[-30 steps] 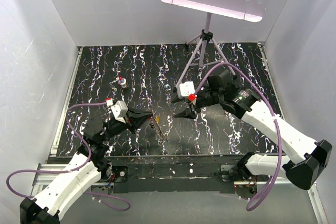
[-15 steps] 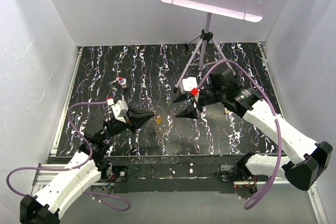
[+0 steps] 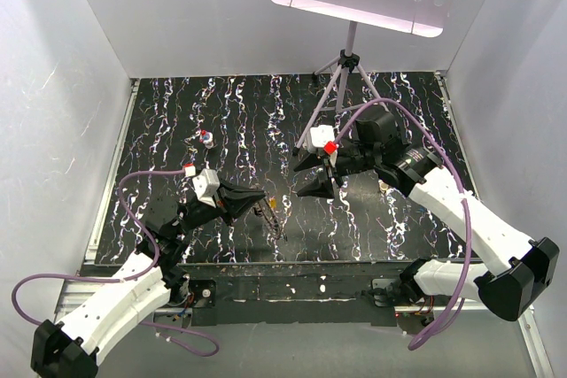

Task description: Put the keys on the keyring

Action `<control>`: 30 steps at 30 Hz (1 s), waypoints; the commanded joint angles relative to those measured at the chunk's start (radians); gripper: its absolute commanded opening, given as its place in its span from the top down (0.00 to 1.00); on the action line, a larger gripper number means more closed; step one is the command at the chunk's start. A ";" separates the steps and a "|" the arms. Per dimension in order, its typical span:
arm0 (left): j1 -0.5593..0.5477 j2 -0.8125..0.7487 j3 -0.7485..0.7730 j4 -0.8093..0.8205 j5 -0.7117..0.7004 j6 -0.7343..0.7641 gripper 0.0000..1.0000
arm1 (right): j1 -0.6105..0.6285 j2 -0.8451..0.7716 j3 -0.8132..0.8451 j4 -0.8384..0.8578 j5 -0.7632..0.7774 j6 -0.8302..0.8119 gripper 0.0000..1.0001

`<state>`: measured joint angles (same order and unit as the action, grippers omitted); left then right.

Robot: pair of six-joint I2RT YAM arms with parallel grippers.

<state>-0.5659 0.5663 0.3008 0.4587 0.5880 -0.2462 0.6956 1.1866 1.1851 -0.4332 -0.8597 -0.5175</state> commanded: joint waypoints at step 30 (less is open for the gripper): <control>-0.054 0.017 -0.005 0.086 -0.002 0.022 1.00 | -0.013 0.019 -0.012 0.054 -0.045 0.047 0.31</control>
<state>-0.6128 0.5877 0.3004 0.4934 0.5880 -0.2352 0.6865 1.2003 1.1797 -0.4137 -0.8791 -0.4850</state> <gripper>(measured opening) 0.017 0.690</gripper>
